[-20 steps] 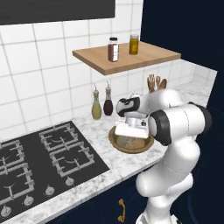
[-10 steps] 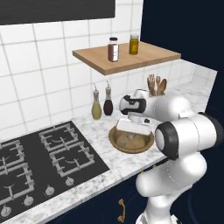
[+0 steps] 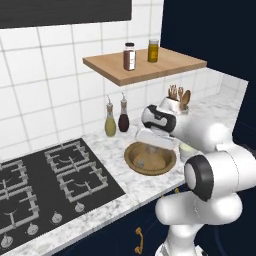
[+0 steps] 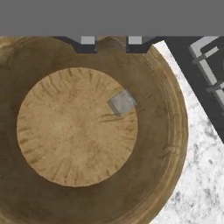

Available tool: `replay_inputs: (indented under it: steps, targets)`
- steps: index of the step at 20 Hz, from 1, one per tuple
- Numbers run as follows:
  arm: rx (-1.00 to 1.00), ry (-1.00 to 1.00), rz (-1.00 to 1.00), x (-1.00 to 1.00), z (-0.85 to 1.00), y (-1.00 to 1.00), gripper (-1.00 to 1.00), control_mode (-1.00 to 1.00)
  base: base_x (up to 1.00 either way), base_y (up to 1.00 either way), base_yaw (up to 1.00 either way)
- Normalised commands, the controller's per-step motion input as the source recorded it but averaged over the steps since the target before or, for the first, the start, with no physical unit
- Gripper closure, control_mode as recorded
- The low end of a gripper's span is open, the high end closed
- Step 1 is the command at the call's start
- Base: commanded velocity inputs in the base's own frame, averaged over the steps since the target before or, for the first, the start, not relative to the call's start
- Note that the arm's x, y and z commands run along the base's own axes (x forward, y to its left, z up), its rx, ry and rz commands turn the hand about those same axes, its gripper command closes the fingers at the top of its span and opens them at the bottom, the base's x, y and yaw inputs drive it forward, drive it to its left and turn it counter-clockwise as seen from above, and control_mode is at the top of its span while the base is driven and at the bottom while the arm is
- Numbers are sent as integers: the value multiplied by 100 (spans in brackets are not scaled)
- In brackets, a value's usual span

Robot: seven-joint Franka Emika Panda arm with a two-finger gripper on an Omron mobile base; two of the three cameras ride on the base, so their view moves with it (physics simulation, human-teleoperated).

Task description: Grab a lemon wedge from the fridge and one ice cube from the ice bowl, and put them in the glass of lemonade.

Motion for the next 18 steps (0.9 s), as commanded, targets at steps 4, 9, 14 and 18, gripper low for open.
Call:
replay_inputs:
  steps: [4,9,14,18]
  targets:
    - [-5,-28,-15,-33,69,-39,100,-100,0,0,0]
    - [-20,-23,-15,-27,94,-57,100,-100,0,0,0]
    - [-21,-16,-20,-12,12,-60,100,-100,0,0,0]
    - [-7,-10,-17,0,-1,-71,100,-100,0,0,0]
